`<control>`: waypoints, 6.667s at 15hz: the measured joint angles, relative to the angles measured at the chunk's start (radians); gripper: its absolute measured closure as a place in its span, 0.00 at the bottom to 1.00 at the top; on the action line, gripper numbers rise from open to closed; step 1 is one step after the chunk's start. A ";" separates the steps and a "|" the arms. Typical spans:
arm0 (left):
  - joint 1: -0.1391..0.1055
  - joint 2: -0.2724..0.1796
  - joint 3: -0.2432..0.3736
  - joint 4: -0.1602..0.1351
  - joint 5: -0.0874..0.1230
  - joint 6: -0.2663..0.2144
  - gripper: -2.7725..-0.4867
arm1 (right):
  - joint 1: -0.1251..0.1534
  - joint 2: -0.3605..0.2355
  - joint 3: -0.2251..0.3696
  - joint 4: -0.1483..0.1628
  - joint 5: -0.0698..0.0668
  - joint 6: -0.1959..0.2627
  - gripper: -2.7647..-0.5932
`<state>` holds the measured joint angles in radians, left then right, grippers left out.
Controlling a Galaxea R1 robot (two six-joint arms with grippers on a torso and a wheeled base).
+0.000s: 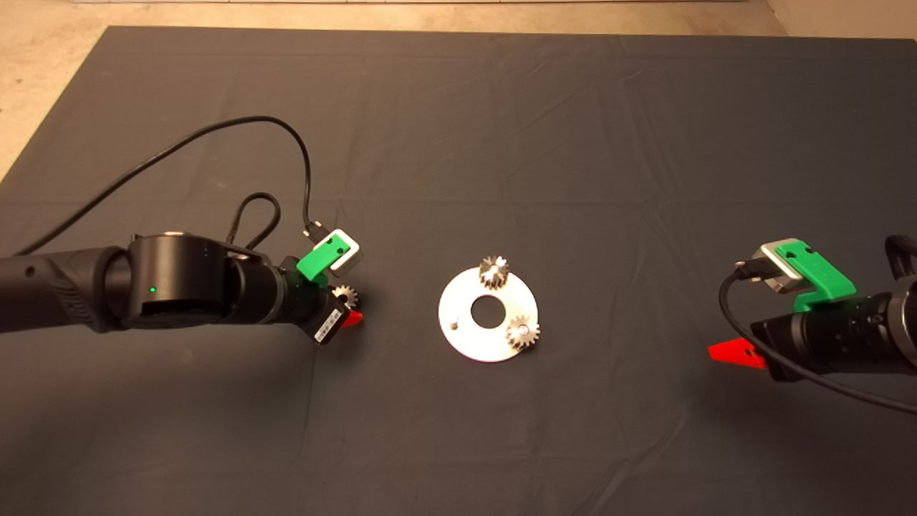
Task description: Install three planetary gears onto the carrier pins
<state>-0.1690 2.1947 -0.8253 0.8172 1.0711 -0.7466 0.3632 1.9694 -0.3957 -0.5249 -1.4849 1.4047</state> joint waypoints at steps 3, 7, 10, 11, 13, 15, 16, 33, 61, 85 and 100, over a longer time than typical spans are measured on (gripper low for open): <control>0.016 -0.022 0.000 0.006 -0.031 0.000 0.65 | 0.000 0.000 0.000 0.000 0.000 0.000 0.40; 0.017 -0.043 0.001 0.015 -0.061 0.000 0.74 | 0.000 0.000 0.000 0.005 0.000 0.000 0.40; 0.029 -0.065 0.003 0.026 -0.082 0.000 0.75 | 0.000 0.000 0.000 0.009 0.001 0.000 0.40; 0.034 -0.066 0.003 0.026 -0.086 0.000 0.75 | 0.000 0.001 0.000 0.009 0.002 0.000 0.40; 0.036 -0.064 0.003 0.032 -0.088 0.000 0.81 | 0.000 0.000 0.000 0.010 0.001 0.000 0.40; 0.036 -0.064 0.003 0.033 -0.089 0.000 0.81 | 0.000 0.000 0.000 0.010 0.001 0.000 0.40; 0.036 -0.064 0.003 0.033 -0.091 0.000 0.81 | 0.000 0.000 0.000 0.010 0.001 0.000 0.40; 0.036 -0.061 0.003 0.040 -0.100 -0.008 0.76 | 0.000 0.000 0.004 0.010 0.001 0.001 0.40; 0.058 -0.061 0.003 0.087 -0.207 -0.016 0.70 | 0.000 0.001 0.004 0.013 0.003 0.001 0.40; 0.089 -0.034 0.003 0.151 -0.207 -0.017 0.74 | 0.000 0.001 0.004 0.014 0.019 0.002 0.40; 0.110 -0.039 0.004 0.217 -0.219 -0.016 0.87 | 0.000 0.001 0.005 0.025 0.045 0.002 0.40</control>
<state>-0.0591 2.1557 -0.8215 1.0344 0.8519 -0.7623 0.3632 1.9704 -0.3911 -0.5002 -1.4398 1.4066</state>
